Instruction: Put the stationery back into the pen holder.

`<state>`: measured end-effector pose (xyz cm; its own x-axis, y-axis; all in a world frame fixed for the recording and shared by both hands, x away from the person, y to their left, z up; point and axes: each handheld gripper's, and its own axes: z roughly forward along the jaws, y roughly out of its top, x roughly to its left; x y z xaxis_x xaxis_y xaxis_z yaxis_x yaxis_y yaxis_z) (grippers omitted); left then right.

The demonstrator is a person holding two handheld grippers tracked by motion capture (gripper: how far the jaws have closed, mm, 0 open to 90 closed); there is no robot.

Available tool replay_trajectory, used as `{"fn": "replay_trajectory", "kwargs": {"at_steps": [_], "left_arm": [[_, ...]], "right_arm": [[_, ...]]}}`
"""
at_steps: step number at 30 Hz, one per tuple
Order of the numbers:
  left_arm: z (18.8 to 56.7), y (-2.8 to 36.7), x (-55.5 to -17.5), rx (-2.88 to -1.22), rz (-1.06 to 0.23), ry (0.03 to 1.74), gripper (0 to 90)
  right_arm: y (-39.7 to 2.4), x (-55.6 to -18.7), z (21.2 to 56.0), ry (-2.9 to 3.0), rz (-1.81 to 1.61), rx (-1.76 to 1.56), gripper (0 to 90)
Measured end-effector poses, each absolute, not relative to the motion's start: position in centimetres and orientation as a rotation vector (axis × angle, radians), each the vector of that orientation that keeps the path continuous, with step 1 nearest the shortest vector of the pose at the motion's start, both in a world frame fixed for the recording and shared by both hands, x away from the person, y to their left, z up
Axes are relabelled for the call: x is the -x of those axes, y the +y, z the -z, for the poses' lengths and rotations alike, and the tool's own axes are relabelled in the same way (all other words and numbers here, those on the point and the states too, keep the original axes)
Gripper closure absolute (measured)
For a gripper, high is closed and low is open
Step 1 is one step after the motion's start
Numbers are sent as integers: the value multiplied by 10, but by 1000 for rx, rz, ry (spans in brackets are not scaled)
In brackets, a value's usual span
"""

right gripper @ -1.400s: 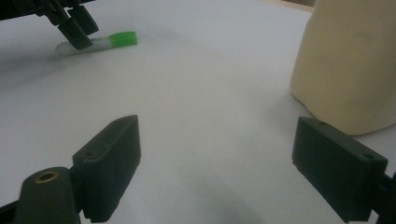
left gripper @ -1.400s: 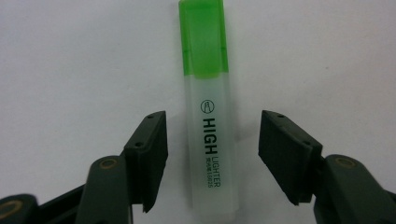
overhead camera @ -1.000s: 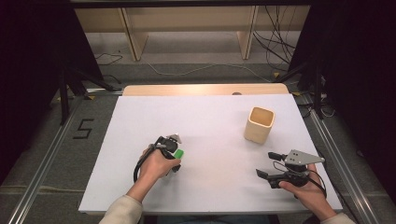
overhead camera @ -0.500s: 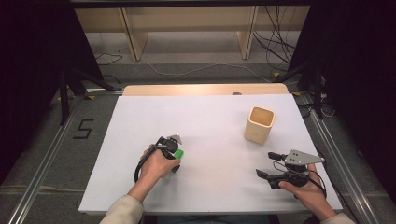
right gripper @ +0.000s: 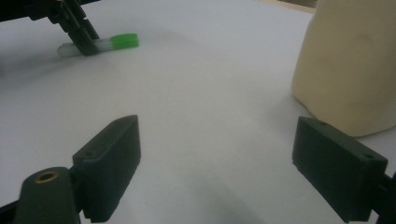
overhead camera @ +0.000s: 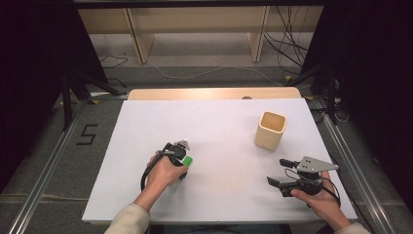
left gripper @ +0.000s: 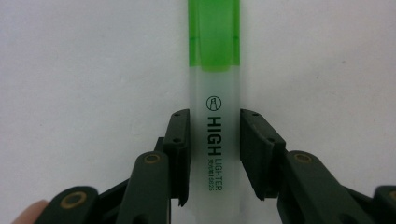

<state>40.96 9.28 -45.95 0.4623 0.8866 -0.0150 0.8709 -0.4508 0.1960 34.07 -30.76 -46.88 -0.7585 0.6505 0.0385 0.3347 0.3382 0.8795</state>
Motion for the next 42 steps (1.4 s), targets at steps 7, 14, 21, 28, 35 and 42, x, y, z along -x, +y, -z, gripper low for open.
{"fn": "replay_trajectory", "kwargs": {"at_steps": [7,14,21,28,35,42], "left_arm": [[459,93,-410,-2528,-133,1547,660],[459,93,-410,-2513,-131,1556,661],[458,92,-409,-2509,-133,1530,661],[454,92,-408,-2463,-166,1497,661],[450,93,-408,-2432,-184,1437,661],[448,94,-408,-2397,-221,1392,662]], "right_arm": [[-307,-340,469,2287,-1390,-878,160],[-307,-340,468,2287,-1391,-881,161],[-307,-340,468,2287,-1392,-880,160],[-307,-340,468,2286,-1392,-880,161],[-307,-340,468,2285,-1393,-878,160],[-308,-340,468,2283,-1395,-877,160]]}}
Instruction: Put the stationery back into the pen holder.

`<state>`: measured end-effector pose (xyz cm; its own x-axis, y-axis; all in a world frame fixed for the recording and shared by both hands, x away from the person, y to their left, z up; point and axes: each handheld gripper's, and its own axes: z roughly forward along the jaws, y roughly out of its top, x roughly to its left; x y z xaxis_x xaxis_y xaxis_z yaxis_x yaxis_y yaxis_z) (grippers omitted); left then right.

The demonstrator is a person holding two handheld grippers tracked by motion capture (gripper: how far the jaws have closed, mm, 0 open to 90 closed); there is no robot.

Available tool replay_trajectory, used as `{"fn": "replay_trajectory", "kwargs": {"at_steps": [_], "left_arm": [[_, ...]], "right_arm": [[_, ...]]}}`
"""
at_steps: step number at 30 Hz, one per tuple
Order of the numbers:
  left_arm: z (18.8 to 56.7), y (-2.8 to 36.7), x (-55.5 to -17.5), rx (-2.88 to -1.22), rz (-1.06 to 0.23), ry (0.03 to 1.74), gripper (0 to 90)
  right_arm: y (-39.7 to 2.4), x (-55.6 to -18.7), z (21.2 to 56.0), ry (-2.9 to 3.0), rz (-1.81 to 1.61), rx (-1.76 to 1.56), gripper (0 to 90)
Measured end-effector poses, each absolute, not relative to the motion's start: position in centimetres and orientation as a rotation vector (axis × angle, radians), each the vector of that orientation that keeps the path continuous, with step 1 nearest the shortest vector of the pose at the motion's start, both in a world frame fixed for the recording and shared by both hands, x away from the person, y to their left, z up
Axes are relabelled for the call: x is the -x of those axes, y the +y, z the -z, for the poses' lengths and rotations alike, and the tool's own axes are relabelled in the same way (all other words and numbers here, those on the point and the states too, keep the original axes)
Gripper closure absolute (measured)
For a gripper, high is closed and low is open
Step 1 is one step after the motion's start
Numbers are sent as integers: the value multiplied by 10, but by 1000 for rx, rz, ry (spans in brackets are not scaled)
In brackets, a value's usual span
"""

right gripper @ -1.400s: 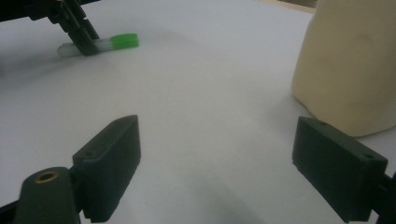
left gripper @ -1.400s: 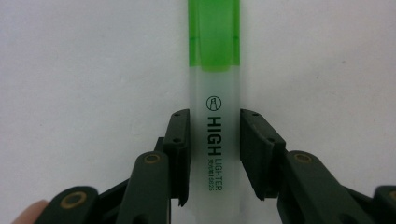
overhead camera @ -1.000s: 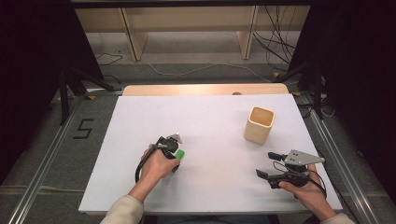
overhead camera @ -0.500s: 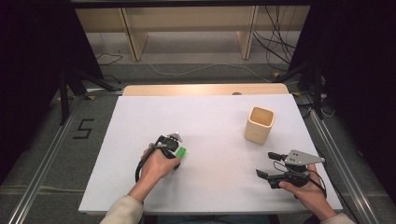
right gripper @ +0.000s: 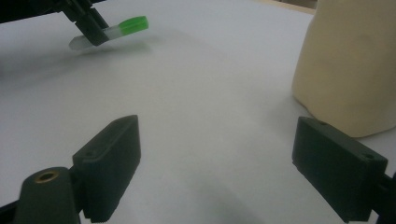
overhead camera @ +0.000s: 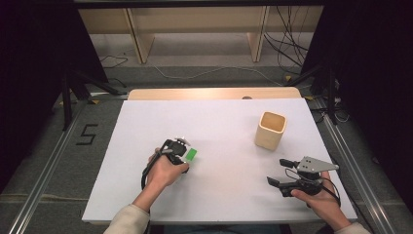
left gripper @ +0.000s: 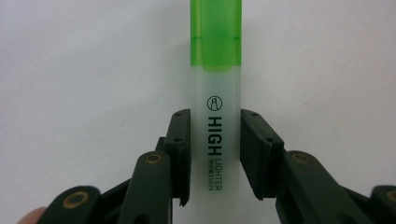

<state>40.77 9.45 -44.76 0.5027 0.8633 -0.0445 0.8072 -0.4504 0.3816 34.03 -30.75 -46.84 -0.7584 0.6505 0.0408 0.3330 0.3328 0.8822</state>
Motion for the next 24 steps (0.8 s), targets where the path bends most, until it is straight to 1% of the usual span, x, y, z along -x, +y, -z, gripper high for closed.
{"fn": "replay_trajectory", "kwargs": {"at_steps": [24], "left_arm": [[445,96,-409,-2193,-381,1201,663]], "right_arm": [[-307,-340,469,2282,-1403,-875,160]]}}
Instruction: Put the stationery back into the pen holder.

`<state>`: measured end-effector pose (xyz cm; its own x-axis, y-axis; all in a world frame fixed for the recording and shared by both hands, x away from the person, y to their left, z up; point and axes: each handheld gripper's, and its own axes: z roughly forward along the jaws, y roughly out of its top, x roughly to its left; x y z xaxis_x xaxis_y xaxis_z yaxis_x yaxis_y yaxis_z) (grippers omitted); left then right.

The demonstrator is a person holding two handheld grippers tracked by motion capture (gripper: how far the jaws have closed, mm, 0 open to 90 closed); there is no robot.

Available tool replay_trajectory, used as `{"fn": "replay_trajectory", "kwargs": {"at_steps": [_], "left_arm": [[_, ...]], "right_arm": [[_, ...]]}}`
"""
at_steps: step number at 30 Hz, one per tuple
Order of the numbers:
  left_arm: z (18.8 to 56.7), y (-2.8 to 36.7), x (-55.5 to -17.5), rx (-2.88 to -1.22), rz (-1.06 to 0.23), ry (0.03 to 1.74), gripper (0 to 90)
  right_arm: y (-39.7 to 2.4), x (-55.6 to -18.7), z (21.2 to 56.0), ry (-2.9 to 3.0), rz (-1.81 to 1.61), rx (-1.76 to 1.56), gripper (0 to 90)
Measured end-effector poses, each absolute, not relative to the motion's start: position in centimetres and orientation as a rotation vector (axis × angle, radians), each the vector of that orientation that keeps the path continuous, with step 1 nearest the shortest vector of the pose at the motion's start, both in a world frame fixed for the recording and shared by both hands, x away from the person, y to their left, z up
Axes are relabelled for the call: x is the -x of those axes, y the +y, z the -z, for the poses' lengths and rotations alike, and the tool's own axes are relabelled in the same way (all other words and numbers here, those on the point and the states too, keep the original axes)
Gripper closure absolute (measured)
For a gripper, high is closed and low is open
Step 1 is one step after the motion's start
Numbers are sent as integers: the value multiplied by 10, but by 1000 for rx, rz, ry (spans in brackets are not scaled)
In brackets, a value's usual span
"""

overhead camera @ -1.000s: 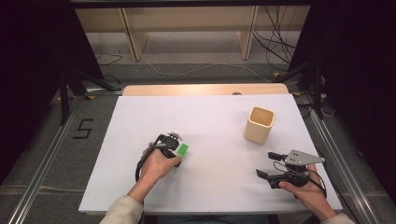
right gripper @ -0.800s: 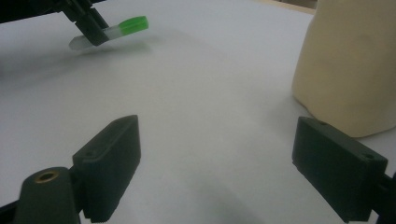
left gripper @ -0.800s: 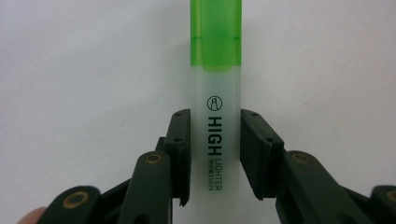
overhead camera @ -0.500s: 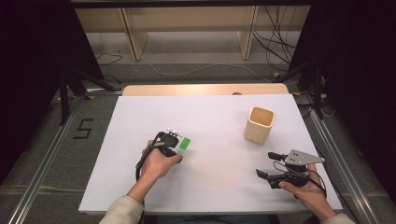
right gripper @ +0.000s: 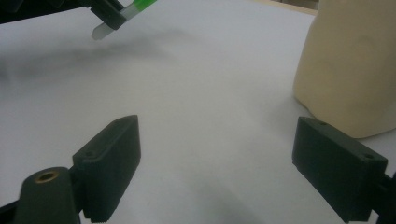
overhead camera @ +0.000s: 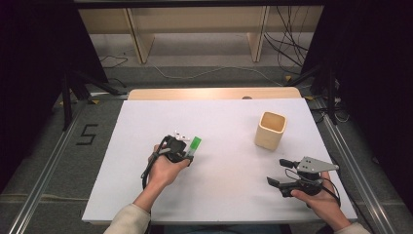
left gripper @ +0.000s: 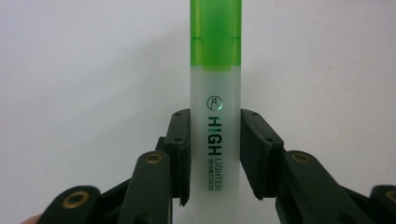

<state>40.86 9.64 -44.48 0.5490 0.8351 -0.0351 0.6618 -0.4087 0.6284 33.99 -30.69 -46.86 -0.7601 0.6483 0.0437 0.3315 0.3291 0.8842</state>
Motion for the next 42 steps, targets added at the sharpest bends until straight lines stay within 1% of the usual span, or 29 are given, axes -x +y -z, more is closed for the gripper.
{"fn": "replay_trajectory", "kwargs": {"at_steps": [13,24,34,42], "left_arm": [[448,94,-408,-2145,-452,1112,663],[449,92,-407,-2070,-524,1041,663],[450,90,-406,-1995,-615,953,663],[452,87,-406,-1963,-635,903,662]], "right_arm": [[-307,-340,469,2281,-1407,-869,160],[-306,-339,468,2284,-1400,-872,160],[-306,-339,468,2283,-1402,-874,161],[-305,-339,469,2281,-1403,-874,160]]}}
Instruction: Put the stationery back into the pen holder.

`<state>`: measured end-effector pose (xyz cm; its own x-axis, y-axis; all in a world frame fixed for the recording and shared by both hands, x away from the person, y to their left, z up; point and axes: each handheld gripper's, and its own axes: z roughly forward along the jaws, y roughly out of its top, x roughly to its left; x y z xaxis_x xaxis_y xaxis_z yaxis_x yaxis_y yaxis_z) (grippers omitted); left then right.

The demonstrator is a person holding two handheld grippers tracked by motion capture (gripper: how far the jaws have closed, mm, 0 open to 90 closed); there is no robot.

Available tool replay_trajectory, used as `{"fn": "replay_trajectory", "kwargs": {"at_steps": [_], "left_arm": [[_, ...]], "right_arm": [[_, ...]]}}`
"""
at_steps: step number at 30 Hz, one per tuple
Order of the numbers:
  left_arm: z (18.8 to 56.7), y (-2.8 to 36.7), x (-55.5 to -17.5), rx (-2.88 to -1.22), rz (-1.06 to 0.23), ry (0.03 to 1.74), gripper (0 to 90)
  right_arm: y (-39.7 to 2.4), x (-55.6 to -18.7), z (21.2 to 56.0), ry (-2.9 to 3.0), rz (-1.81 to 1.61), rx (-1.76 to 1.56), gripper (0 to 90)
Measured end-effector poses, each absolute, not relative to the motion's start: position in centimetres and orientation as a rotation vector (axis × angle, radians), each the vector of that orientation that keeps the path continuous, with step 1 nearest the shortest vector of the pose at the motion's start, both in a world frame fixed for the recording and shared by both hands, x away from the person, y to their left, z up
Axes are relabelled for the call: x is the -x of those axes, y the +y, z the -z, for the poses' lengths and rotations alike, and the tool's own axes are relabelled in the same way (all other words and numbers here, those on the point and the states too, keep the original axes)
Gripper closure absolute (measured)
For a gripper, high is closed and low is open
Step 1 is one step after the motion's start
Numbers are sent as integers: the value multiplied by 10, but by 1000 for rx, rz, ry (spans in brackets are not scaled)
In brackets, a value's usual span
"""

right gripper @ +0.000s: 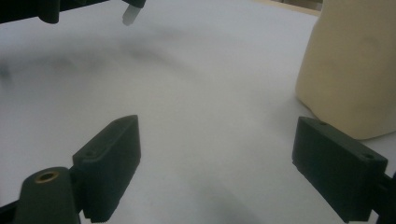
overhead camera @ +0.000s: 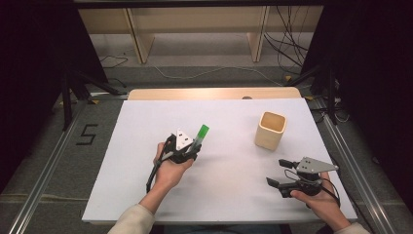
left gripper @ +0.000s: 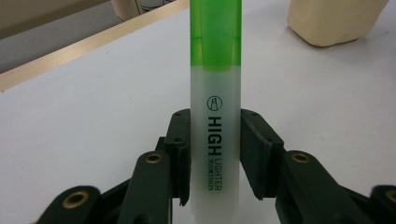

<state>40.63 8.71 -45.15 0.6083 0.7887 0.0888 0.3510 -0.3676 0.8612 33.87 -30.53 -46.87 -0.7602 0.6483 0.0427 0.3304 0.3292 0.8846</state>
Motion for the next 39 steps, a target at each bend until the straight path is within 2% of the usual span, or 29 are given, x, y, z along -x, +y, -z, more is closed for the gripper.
{"fn": "replay_trajectory", "kwargs": {"at_steps": [39], "left_arm": [[438,63,-413,-1874,-639,798,663]], "right_arm": [[-304,-339,469,2291,-1405,-863,160]]}}
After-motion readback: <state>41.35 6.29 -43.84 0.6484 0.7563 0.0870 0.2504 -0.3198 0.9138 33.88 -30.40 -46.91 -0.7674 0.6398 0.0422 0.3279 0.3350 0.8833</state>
